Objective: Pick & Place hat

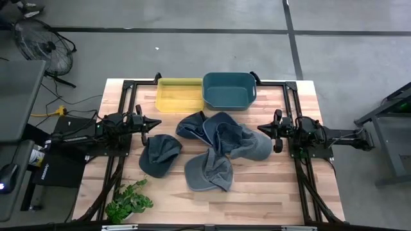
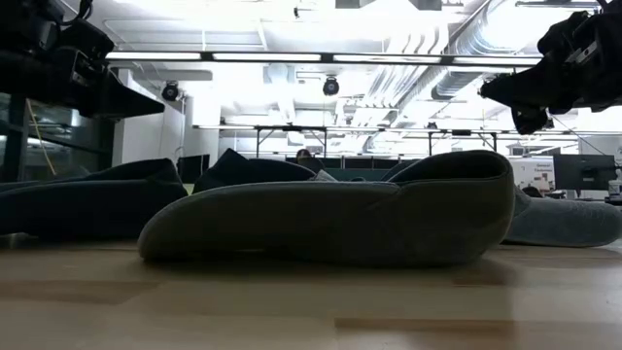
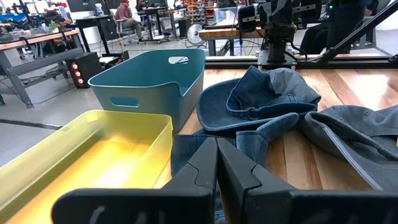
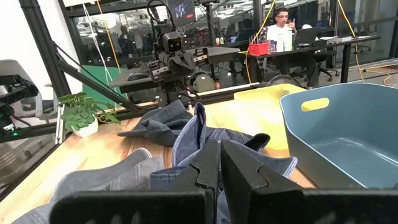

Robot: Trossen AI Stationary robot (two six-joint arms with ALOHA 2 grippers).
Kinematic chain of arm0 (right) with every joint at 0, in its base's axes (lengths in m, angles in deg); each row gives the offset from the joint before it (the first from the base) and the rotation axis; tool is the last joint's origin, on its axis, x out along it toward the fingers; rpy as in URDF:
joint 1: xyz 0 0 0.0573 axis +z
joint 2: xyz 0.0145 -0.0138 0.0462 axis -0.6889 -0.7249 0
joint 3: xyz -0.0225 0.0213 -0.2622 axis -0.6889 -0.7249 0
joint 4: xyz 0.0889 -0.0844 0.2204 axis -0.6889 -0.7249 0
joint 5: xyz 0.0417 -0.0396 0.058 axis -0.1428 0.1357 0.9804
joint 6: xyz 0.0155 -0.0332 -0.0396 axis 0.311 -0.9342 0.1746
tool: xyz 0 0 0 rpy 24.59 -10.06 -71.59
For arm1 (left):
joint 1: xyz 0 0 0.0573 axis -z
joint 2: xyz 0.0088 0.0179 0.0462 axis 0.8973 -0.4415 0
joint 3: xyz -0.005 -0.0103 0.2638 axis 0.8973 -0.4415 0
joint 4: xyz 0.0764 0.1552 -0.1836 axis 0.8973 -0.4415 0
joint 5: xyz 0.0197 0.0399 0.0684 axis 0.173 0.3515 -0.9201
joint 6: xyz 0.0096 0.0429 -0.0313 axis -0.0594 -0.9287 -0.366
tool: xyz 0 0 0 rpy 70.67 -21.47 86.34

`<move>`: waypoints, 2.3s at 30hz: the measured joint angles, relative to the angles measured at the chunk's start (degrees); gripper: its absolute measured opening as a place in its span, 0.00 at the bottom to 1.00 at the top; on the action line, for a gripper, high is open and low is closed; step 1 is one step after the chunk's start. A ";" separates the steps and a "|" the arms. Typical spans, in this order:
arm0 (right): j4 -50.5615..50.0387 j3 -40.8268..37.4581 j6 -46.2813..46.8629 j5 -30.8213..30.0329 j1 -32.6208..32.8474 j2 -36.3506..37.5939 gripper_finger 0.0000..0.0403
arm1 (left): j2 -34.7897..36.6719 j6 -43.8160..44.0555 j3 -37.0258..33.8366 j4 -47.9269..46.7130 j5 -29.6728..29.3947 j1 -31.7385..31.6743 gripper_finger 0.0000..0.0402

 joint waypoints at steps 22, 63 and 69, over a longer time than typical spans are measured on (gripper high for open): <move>0.02 -0.02 0.00 0.00 0.01 0.01 0.03 | 0.00 0.00 -0.01 -0.02 0.01 0.01 0.00; 2.23 0.01 -0.27 -7.18 -0.22 0.01 0.03 | 0.00 -0.01 0.01 -0.02 0.00 0.02 0.00; 1.62 0.00 26.19 -3.56 -0.22 0.01 0.03 | 0.00 0.01 0.00 -0.01 0.01 0.00 0.00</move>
